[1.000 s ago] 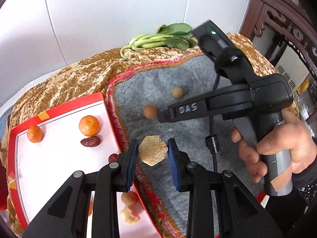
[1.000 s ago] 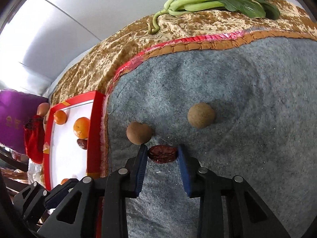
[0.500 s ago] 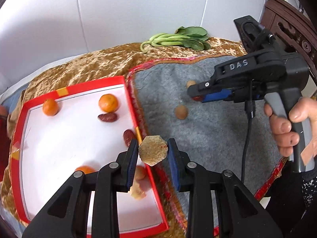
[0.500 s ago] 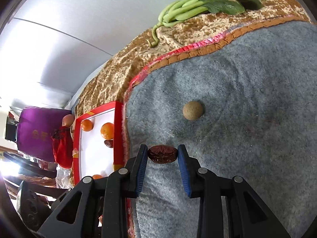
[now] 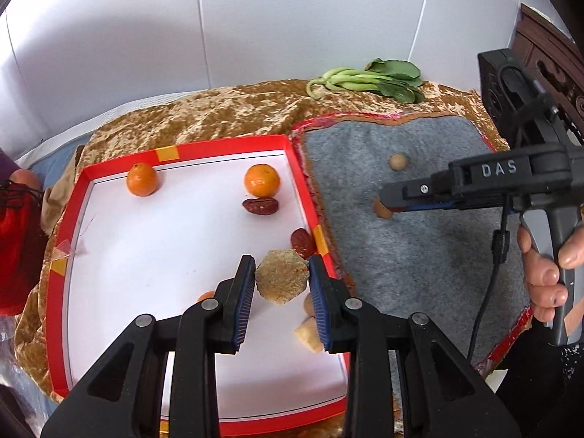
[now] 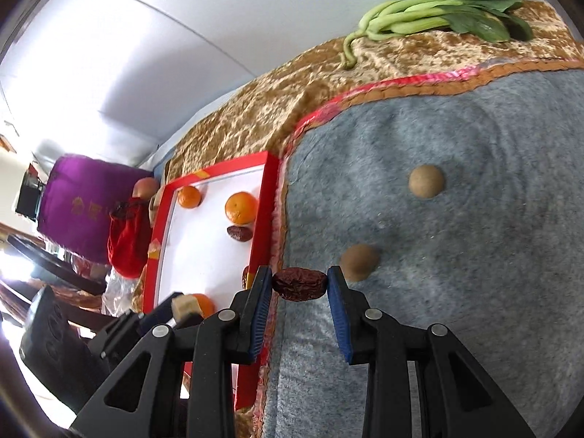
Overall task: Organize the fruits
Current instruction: 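Carry the pale cube and date onto the tray and open both tools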
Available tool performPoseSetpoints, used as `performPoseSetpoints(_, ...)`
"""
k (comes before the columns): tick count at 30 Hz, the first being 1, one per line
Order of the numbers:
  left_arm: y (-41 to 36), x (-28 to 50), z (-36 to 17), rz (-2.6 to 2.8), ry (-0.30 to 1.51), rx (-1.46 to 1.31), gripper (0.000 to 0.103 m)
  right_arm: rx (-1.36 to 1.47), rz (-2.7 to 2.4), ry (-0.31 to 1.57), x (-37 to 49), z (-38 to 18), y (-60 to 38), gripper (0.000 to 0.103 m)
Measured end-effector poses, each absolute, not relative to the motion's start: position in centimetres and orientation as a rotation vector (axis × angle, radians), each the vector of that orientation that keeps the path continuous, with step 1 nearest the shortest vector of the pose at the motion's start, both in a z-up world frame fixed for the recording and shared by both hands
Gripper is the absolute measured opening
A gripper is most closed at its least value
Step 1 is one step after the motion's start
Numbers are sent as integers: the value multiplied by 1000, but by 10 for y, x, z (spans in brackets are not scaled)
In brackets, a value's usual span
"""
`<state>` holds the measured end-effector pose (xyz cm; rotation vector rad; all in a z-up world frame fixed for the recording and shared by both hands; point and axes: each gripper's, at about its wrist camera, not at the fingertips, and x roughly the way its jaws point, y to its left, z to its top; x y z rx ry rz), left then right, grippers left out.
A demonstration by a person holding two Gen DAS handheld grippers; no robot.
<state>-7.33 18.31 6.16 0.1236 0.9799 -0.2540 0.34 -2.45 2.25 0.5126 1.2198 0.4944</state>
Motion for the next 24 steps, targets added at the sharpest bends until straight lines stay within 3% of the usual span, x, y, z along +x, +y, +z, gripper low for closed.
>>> performPoseSetpoints(24,224,-74,52,-124,1017,113,28,364,679,1146,-32,35,44,32)
